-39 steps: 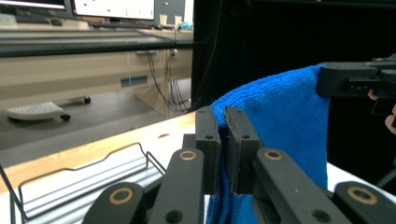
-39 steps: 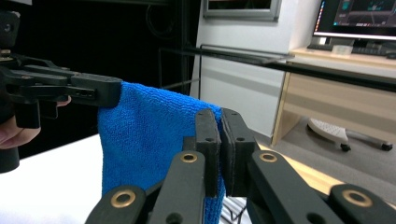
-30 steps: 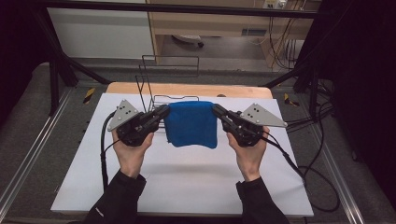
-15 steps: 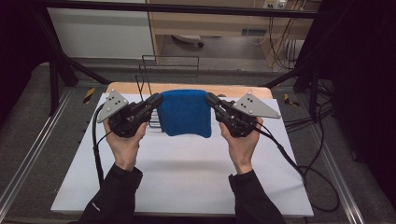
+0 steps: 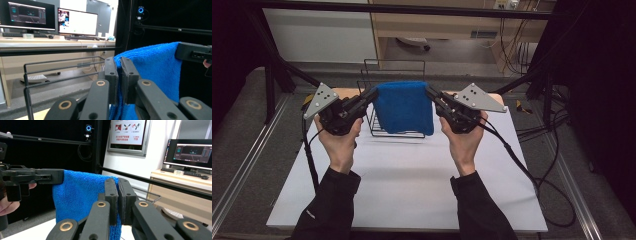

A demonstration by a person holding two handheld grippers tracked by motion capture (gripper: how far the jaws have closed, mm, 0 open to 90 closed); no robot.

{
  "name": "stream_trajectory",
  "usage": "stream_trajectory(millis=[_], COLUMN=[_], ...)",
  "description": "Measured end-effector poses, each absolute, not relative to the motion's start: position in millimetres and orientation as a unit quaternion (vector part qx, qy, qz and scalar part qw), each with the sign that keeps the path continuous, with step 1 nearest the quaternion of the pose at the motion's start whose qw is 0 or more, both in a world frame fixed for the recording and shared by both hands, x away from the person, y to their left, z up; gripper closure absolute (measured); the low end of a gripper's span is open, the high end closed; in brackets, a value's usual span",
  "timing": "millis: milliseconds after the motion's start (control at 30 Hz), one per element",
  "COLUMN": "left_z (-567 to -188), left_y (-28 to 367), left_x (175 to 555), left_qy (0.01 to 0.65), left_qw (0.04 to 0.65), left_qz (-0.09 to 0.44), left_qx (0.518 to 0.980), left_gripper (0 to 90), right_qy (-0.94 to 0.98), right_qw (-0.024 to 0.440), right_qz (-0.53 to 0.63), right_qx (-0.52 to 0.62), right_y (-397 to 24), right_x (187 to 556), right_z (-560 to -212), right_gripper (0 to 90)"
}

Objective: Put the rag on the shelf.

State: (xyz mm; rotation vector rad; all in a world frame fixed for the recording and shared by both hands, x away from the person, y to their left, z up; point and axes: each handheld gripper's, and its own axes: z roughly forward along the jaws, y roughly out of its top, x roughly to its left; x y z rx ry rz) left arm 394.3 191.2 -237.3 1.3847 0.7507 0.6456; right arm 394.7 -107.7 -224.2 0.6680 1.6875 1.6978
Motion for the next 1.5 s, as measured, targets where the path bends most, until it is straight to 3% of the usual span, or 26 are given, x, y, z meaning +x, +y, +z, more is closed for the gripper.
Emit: stream_trajectory(millis=[1500], left_z=[-164], left_y=[213], left_x=[435], left_qy=[0.327], left_qw=[0.68], left_qz=[0.327], left_qx=[0.569], left_gripper=[84.9], right_qy=[0.608], right_qw=[0.35], right_qz=[0.672], right_qx=[0.237], right_y=[-75], right_x=[442], right_z=[-162], right_gripper=[87.7])
